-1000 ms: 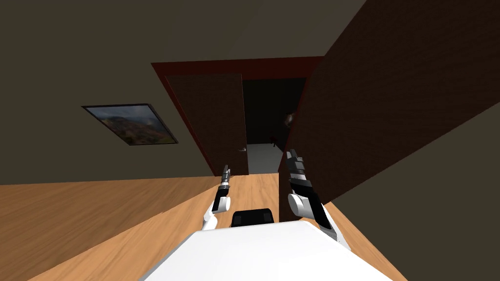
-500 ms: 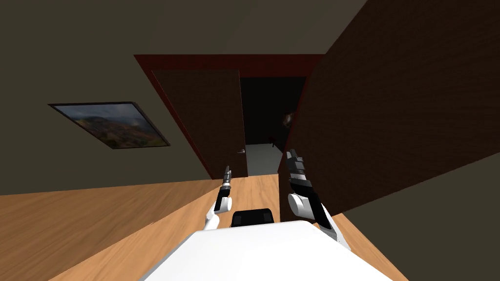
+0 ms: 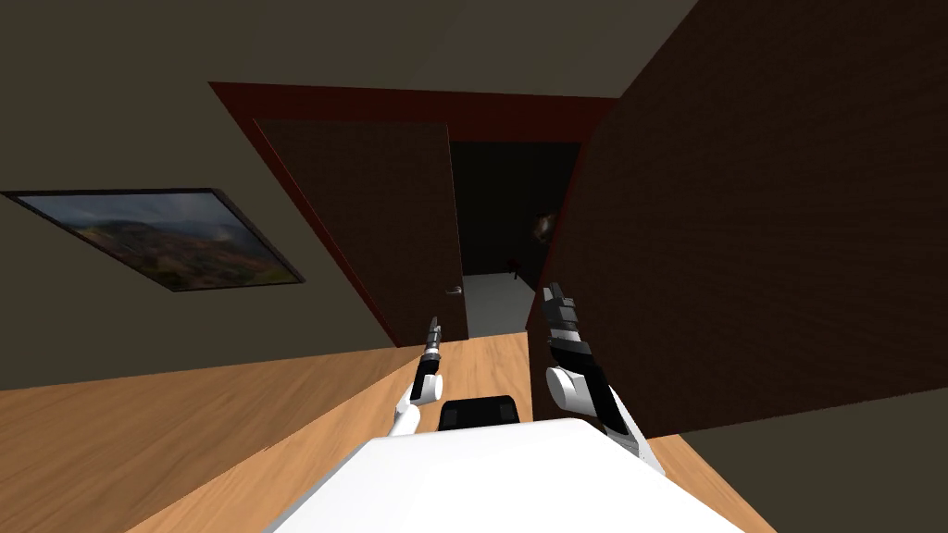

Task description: Pull the door open

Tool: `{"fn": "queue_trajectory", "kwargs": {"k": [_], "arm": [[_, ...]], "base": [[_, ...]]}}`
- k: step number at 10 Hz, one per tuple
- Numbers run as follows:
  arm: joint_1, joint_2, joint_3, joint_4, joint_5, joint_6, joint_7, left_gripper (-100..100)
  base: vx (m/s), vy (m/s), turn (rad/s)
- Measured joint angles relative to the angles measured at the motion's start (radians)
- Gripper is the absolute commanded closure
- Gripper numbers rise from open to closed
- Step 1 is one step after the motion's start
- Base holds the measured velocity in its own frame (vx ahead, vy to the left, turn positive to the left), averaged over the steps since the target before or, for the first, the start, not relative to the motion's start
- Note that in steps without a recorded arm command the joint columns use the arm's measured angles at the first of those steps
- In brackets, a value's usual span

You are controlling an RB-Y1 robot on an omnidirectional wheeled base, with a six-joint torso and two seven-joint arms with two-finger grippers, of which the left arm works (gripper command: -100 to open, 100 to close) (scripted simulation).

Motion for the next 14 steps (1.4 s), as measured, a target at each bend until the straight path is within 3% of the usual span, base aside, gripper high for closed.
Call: {"fn": "queue_trajectory", "kwargs": {"k": [2, 7, 11, 12, 13, 14], "arm": [[-0.021, -0.013, -0.002, 0.058, 0.009, -0.014, -0.011, -100], [-0.057, -0.038, -0.003, 0.141, 0.026, -0.020, -0.034, -100], [-0.094, -0.065, -0.003, 0.231, 0.038, -0.045, -0.046, -100], [-0.095, -0.066, -0.003, 0.231, 0.039, -0.044, -0.048, -100], [-0.079, -0.051, -0.003, 0.200, 0.038, -0.024, -0.052, -100], [-0.084, -0.042, -0.001, 0.209, 0.038, -0.019, -0.051, -100]], "base": [[0.156, 0.003, -0.080], [0.107, 0.014, -0.039], [0.150, 0.017, -0.033], [-0.013, 0.015, 0.028], [-0.035, 0.024, 0.025], [-0.036, 0.008, 0.004]]}}
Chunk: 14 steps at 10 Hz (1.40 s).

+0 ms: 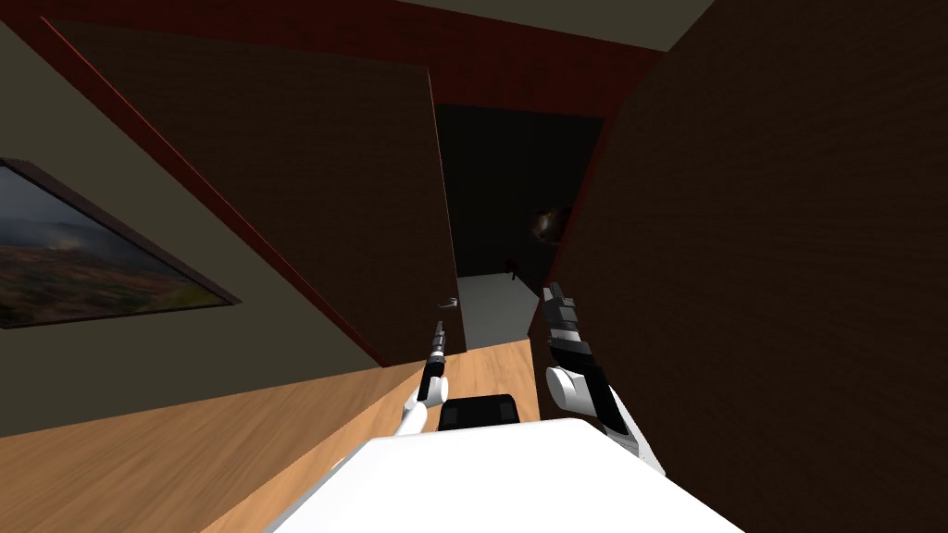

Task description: Pull the door open

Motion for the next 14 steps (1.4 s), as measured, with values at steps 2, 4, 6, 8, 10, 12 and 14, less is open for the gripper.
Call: {"fn": "queue_trajectory", "kwargs": {"k": [2, 4, 6, 8, 10, 12, 14], "arm": [[0.004, 0.024, 0.002, 0.001, 0.000, 0.007, 0.005, -100], [-0.033, 0.055, 0.008, 0.069, 0.001, 0.000, 0.020, -100], [-0.042, 0.081, 0.013, 0.093, 0.001, 0.007, 0.030, -100], [-0.024, 0.095, 0.014, 0.064, 0.000, 0.030, 0.028, -100], [0.003, 0.130, 0.022, 0.027, -0.001, 0.084, 0.035, -100], [-0.021, 0.139, 0.027, 0.077, 0.000, 0.084, 0.045, -100], [-0.039, 0.148, 0.039, 0.140, 0.001, 0.086, 0.074, -100]], "base": [[-0.046, 0.007, 0.018], [-0.042, -0.002, 0.021], [-0.015, 0.004, 0.000], [-0.011, 0.003, 0.000], [-0.012, 0.007, -0.025], [-0.012, 0.010, -0.110], [-0.027, 0.040, -0.240]]}}
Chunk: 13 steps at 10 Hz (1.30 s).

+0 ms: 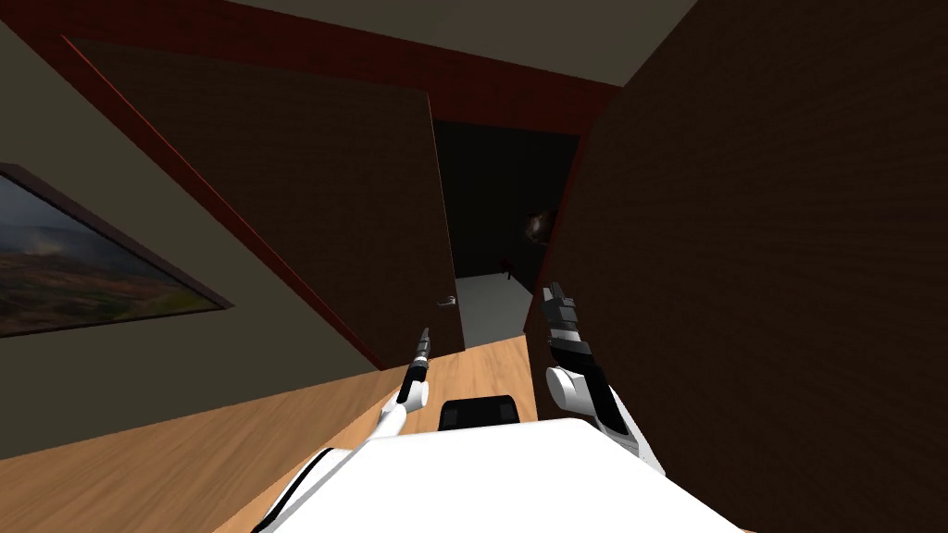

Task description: Pull the door open

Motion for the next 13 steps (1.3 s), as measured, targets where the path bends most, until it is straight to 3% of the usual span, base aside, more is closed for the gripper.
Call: {"fn": "queue_trajectory", "kwargs": {"k": [2, 5, 7, 9, 12, 13], "arm": [[0.024, -0.008, 0.008, -0.030, 0.002, -0.008, 0.012, -100], [0.021, -0.020, 0.011, -0.037, 0.009, -0.055, 0.018, -100], [0.035, -0.033, 0.013, -0.083, 0.015, -0.056, 0.009, -100], [0.020, -0.040, 0.013, -0.064, 0.020, -0.087, 0.015, -100], [0.028, -0.055, 0.015, -0.103, 0.027, -0.093, 0.009, -100], [0.028, -0.056, 0.015, -0.105, 0.027, -0.092, 0.008, 100]], "base": [[0.094, -0.015, -0.138], [0.167, -0.034, -0.009], [0.185, 0.000, -0.005], [0.201, -0.026, 0.005], [0.169, -0.030, 0.003], [-0.011, 0.002, -0.001]]}}
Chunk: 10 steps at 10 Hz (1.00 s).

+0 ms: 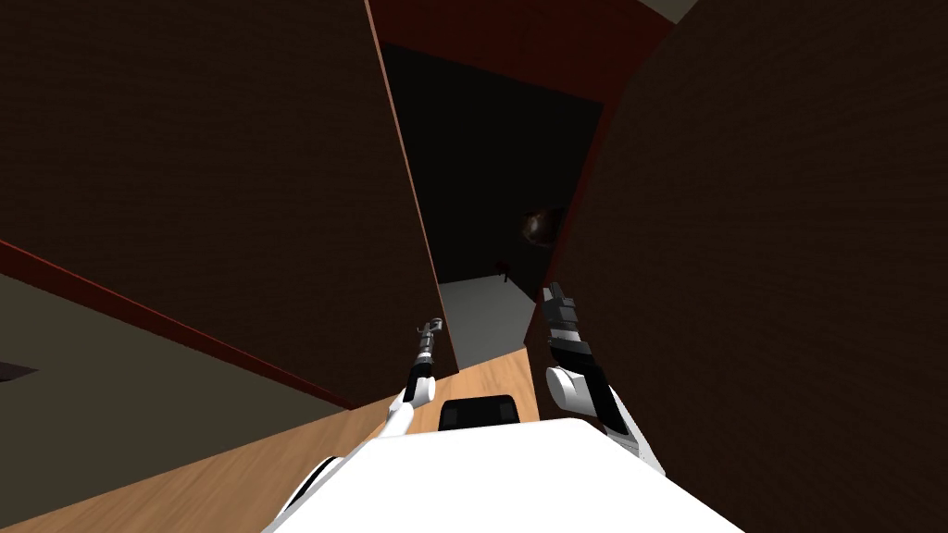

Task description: Pull the door open

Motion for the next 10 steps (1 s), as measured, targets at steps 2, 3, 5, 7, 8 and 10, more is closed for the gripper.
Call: {"fn": "queue_trajectory", "kwargs": {"k": [2, 3, 5, 7, 8, 10], "arm": [[-0.003, 0.001, 0.000, -0.001, 0.000, -0.002, 0.001, 100], [-0.002, 0.000, -0.001, 0.001, -0.001, -0.001, 0.001, 100], [0.001, -0.001, -0.002, 0.003, -0.001, 0.002, 0.000, 100], [-0.002, 0.002, -0.003, 0.001, -0.001, 0.002, 0.001, 100], [-0.002, 0.006, -0.005, -0.006, -0.001, 0.005, 0.003, 100], [-0.007, 0.008, -0.008, 0.012, -0.001, 0.001, 0.008, 100]], "base": [[-0.031, 0.006, -0.009], [-0.020, 0.001, -0.003], [-0.005, 0.000, 0.001], [-0.133, 0.024, -0.040], [-0.182, 0.025, -0.025], [-0.137, -0.009, -0.002]]}}
